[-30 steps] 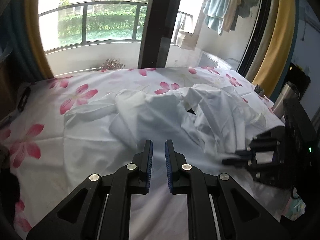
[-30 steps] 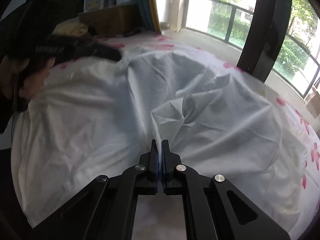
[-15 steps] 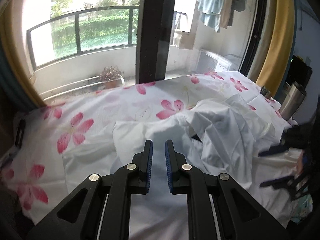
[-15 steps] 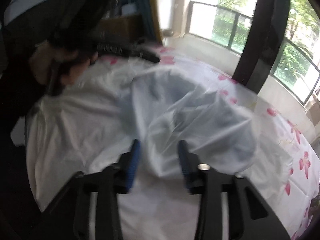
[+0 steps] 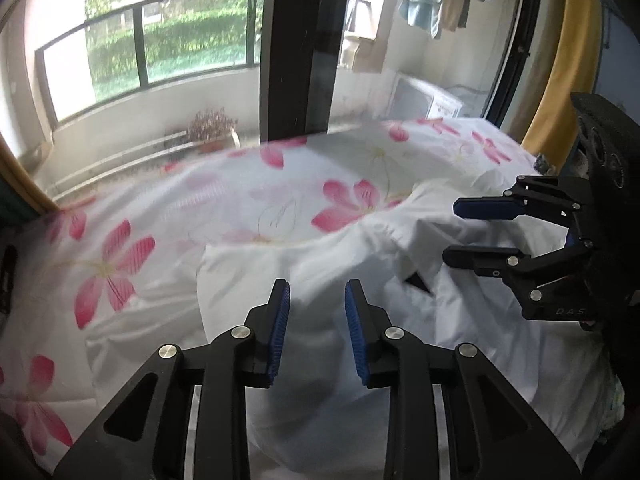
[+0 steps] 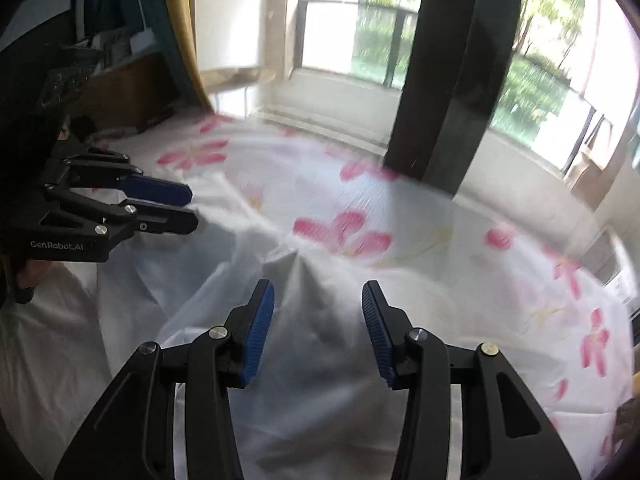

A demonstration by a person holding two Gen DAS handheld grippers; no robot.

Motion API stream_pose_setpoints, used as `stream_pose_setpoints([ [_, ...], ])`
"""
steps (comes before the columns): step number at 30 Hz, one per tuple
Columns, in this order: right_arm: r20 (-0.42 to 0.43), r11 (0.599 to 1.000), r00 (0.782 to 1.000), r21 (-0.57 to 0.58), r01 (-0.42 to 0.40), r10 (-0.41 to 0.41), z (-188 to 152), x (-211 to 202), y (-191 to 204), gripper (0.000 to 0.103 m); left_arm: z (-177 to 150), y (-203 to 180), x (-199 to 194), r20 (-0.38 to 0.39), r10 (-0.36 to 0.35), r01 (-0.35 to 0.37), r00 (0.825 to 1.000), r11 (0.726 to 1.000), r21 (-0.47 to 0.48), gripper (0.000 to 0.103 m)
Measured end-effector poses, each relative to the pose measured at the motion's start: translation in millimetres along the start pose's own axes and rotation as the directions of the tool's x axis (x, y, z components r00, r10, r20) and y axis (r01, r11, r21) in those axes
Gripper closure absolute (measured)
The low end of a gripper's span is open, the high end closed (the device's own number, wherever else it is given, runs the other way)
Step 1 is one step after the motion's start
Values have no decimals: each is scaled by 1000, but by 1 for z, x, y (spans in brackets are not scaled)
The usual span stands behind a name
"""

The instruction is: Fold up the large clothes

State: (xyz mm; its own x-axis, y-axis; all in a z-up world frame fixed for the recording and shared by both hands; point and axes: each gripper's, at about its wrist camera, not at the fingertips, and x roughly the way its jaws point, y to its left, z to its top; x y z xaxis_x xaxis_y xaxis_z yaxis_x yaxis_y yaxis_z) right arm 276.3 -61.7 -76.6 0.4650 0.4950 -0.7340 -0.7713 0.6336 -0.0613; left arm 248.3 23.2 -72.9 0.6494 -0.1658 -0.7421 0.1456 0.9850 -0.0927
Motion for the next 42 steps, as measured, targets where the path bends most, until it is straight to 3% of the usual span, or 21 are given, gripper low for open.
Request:
stream_pose_setpoints([
  [6,-53,1000,999,-5,3,-4,-22,10,-1,57,-22,3,8,-64,-4,4,998,1000,3,72],
  [12,-50,999,998,22,37,-36,-32,2,-7,53,-29,1,2,-61,5,-4,998,1000,23,72],
  [25,-19,993,995,75,97,-95,-45,-42,1,52,-41,-4,-60,44,68,-67,997,998,-17,69],
  [42,-12,972,983,148,181,-181,-95,-111,17,51,-120,-8,-149,130,130,-115,983,986,-118,69],
])
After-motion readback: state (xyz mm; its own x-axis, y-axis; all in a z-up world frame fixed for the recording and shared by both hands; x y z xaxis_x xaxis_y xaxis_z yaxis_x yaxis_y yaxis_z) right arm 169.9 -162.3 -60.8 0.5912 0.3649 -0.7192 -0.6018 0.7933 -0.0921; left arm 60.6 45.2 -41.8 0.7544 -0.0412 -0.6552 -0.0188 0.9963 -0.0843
